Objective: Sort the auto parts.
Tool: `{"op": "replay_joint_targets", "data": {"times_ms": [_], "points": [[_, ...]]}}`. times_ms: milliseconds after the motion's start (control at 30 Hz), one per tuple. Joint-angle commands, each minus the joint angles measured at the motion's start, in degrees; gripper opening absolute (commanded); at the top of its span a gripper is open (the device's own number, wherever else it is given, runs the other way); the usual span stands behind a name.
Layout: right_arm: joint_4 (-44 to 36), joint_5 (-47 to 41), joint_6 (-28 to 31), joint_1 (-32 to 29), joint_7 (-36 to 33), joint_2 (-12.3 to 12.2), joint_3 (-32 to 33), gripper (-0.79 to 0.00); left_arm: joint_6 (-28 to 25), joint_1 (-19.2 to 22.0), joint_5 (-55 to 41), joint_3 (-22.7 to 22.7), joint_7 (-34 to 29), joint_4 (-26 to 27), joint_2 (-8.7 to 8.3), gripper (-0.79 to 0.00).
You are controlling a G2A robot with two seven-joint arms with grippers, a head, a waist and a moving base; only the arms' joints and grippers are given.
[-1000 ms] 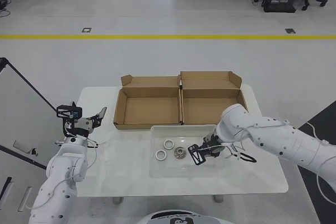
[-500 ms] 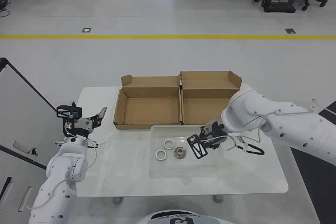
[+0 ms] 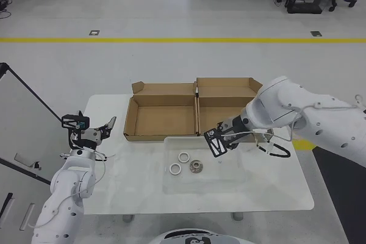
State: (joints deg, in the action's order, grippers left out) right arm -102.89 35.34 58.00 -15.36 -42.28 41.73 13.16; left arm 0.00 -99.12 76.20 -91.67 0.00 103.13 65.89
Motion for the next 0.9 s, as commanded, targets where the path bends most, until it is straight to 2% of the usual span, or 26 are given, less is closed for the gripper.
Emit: {"op": "replay_joint_targets", "data": {"times_ms": [0, 133, 467, 633, 867], "points": [[0.62, 0.78, 0.0, 0.81, 1.82, 0.61, -0.85, -0.785, 0.0, 0.0, 0.0, 0.0, 0.0, 0.0, 0.0, 0.0], [3.54, 2.98, 0.0, 3.0, 6.87, 2.03, -3.29, -0.785, 0.0, 0.0, 0.0, 0.0, 0.0, 0.0, 0.0, 0.0], [9.81, 9.45, 0.0, 4.62, 20.74, 5.53, -3.42, -0.785, 0.0, 0.0, 0.0, 0.0, 0.0, 0.0, 0.0, 0.0], [12.69, 10.41, 0.0, 6.2, 28.98, 5.41, -3.42, -0.785, 0.0, 0.0, 0.0, 0.0, 0.0, 0.0, 0.0, 0.0], [14.15, 11.47, 0.0, 7.71, 41.37, 3.71, -3.42, -0.785, 0.0, 0.0, 0.0, 0.0, 0.0, 0.0, 0.0, 0.0]]}}
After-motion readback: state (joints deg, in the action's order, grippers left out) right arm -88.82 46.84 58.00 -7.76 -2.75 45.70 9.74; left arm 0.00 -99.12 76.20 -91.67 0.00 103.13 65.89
